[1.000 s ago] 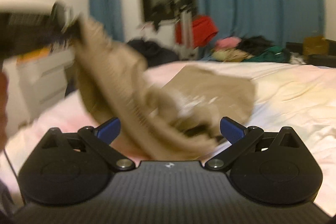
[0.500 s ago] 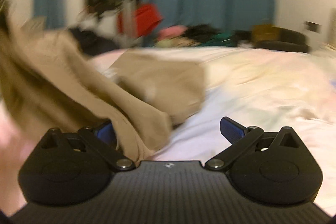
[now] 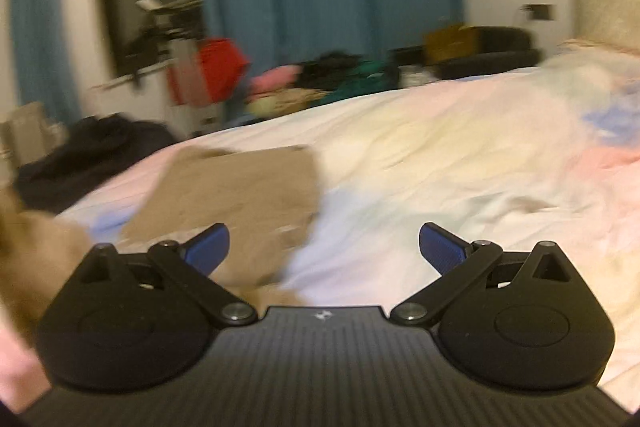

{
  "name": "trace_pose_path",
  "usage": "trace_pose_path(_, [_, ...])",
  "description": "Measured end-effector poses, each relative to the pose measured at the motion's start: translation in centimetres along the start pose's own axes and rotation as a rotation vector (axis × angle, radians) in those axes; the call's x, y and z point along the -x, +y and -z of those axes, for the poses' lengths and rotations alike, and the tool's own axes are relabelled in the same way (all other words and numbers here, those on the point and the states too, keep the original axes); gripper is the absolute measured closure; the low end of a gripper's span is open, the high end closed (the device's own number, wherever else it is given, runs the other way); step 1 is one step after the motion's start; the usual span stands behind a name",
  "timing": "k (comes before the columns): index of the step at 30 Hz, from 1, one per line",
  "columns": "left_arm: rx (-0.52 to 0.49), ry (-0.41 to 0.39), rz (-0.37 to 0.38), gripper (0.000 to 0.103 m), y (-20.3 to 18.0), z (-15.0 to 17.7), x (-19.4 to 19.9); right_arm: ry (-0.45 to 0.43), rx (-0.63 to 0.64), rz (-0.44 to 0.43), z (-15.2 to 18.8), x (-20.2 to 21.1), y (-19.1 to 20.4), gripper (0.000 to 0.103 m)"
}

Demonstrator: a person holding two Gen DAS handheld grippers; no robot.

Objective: Fold clothes

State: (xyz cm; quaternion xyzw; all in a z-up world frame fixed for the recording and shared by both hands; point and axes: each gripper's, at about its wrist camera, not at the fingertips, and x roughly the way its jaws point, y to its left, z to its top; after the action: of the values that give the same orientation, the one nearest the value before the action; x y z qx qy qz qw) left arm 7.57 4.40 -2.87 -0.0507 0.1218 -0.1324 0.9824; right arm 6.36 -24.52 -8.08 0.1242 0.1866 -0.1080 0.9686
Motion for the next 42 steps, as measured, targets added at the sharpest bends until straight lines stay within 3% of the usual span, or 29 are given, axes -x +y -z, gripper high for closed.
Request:
trace_pose_path(4, [0.0,0.004,-0.018,0.092,0.0,0.1,-0.1,-0.039,0.102,-0.218,0.4,1.9,3.0,0.0])
trace_pose_path(7, [-0.005,0.008,-0.017,0.092,-0.1,0.0,-0.2,-0.04,0.207,-0.333,1.4,2.2,5.3,0.0])
trace_pose_path(13, [-0.019,0.016,0.007,0.092,-0.4,0.3,-0.2,-0.032,0.256,-0.405,1.9,0.5,7.6,0.0])
trace_pose_path(16, [-0.05,0.01,0.005,0.092,-0.8,0.5,-0.2,-0.031,0.292,-0.361,2.5,-0.3,8.3,0.0])
trace_pose_path(19, [-0.055,-0.016,0.009,0.092,-0.9,0.3,0.0,0.041,0.304,-0.286,3.4,-1.9,8.7,0.0])
trace_pose_path(25, [-0.02,-0.028,0.002,0.092,-0.2,0.0,0.2,0.097,0.121,-0.197,2.3,-2.6,5.2,0.0])
trace_pose_path(28, [-0.014,-0.029,0.006,0.092,0.1,-0.2,0.2,0.102,0.038,-0.226,1.4,-2.4,3.7,0.0])
trace_pose_path(33, [-0.017,-0.036,0.025,0.092,0.1,-0.3,0.7,0.109,0.034,-0.4,1.0,-1.6,4.4,0.0])
trace_pose_path(37, [-0.043,-0.049,0.043,0.092,0.0,-0.4,1.1,0.03,0.073,-0.554,1.3,0.2,6.5,0.0])
trace_pose_path(39, [-0.056,-0.053,0.058,0.092,-0.3,-0.4,1.2,-0.02,0.079,-0.587,1.3,0.9,7.1,0.0])
trace_pose_path(42, [-0.068,-0.061,0.07,0.092,-0.5,-0.4,1.4,-0.026,0.037,-0.611,1.1,0.9,6.9,0.0])
